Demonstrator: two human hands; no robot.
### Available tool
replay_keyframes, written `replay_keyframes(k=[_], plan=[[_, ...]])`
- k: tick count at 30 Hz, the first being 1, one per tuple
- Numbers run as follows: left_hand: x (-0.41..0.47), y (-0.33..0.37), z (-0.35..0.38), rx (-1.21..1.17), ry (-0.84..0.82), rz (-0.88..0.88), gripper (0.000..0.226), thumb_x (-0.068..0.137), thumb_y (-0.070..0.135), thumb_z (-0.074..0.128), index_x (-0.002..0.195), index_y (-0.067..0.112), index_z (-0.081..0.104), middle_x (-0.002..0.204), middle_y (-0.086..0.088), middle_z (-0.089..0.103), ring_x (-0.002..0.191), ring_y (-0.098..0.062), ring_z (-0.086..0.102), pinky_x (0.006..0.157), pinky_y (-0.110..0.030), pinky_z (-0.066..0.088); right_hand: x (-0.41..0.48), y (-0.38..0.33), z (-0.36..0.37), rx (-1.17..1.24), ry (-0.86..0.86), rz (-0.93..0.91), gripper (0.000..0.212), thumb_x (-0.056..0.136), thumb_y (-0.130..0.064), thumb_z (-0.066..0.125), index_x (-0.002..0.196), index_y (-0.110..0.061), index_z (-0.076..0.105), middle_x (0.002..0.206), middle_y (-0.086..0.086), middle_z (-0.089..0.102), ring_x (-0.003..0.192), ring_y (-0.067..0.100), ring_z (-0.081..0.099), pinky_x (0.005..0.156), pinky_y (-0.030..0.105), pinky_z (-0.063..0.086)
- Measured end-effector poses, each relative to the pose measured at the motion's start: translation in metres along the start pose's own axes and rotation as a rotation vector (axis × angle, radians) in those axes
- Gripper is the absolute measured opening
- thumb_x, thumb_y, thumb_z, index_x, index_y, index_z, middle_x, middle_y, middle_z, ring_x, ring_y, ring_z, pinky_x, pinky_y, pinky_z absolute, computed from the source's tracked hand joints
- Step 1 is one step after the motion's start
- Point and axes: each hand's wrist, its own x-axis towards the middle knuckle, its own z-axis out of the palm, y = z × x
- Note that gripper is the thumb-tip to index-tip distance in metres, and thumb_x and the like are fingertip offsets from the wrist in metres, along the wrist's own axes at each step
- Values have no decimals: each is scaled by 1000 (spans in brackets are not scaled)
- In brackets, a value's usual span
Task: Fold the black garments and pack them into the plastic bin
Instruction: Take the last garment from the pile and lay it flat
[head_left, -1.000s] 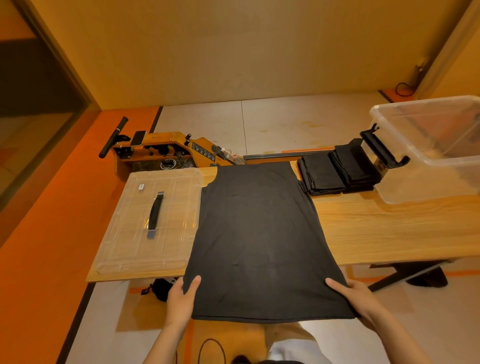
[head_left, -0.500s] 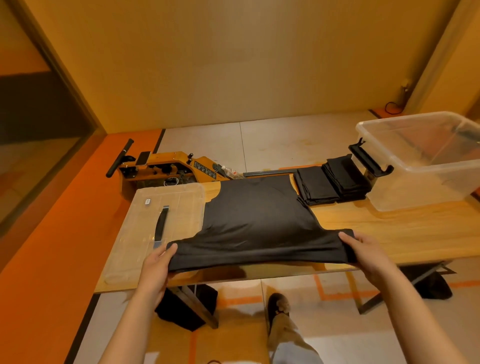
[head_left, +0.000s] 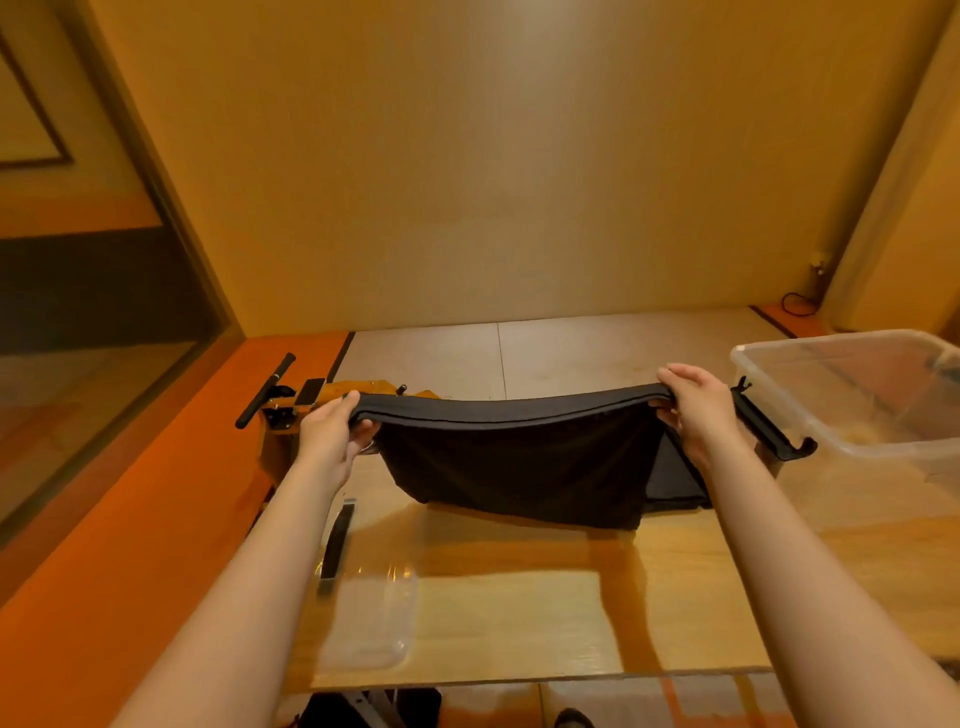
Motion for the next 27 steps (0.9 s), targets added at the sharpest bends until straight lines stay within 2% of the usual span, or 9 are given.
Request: replay_keyframes(k=[3, 5, 7, 10, 13, 15, 17, 21, 27], plan=[[26, 25, 24, -52, -22, -9, 26, 96, 12, 58, 120, 3, 55, 102, -11, 60, 85, -19, 64, 77, -32, 56, 25, -19, 30, 130, -9, 0, 16, 95, -12, 57, 111, -9, 61, 98, 2, 59, 85, 14, 59, 62, 19, 52], [44, 41, 41, -59, -34, 0, 23, 96, 11, 56, 118, 3, 56, 106, -13, 60, 87, -20, 64, 83, -35, 54, 44, -32, 48, 170, -21, -16, 16, 95, -9, 57, 110, -5, 61, 96, 2, 59, 84, 11, 58, 66, 21, 55], [62, 61, 59, -70, -37, 12, 20, 97, 11, 54, 115, 3, 55, 103, -13, 61, 84, -20, 63, 85, -35, 53, 66, -48, 64, 202, -24, -37, 14, 94, -7, 57, 108, -3, 61, 94, 4, 60, 82, 11, 59, 63, 16, 56], [88, 97, 87, -99, -32, 46, 20, 98, 9, 53, 117, 3, 53, 94, -11, 60, 79, -20, 63, 79, -33, 53, 99, -82, 85, 248, -19, -82, 13, 94, -6, 58, 106, -3, 62, 88, 3, 60, 78, 11, 60, 59, 14, 54], [108, 134, 113, -64, -17, 143, 15, 98, 12, 53, 112, 5, 53, 91, -8, 58, 74, -17, 62, 70, -31, 55, 126, -122, 102, 250, -23, -157, 10, 94, -7, 58, 103, -5, 61, 88, 1, 59, 76, 9, 60, 61, 16, 55], [115, 160, 129, 7, -22, 241, 6, 99, 14, 52, 100, 9, 55, 89, -5, 58, 73, -14, 62, 68, -29, 55, 141, -149, 113, 233, -40, -225, 8, 94, -8, 58, 101, -7, 61, 90, 0, 59, 79, 8, 59, 65, 18, 55], [118, 185, 142, 55, -20, 331, 10, 100, 16, 51, 91, 14, 55, 89, -2, 58, 71, -12, 62, 66, -26, 56, 150, -175, 122, 225, -55, -289, 4, 93, -9, 59, 96, -9, 62, 91, -1, 59, 81, 7, 59, 69, 19, 55], [113, 218, 150, 17, -34, 422, 9, 100, 19, 51, 93, 15, 56, 90, 0, 59, 69, -9, 62, 69, -25, 58, 153, -203, 131, 278, -64, -362, 9, 93, -10, 60, 86, -15, 62, 94, -1, 59, 85, 8, 60, 70, 19, 54], [72, 212, 121, -29, -42, 478, 13, 100, 19, 51, 87, 19, 55, 88, -1, 60, 69, -10, 63, 70, -23, 56, 124, -188, 112, 329, -65, -388, 7, 92, -11, 62, 87, -16, 64, 93, 0, 60, 87, 8, 59, 69, 18, 53]])
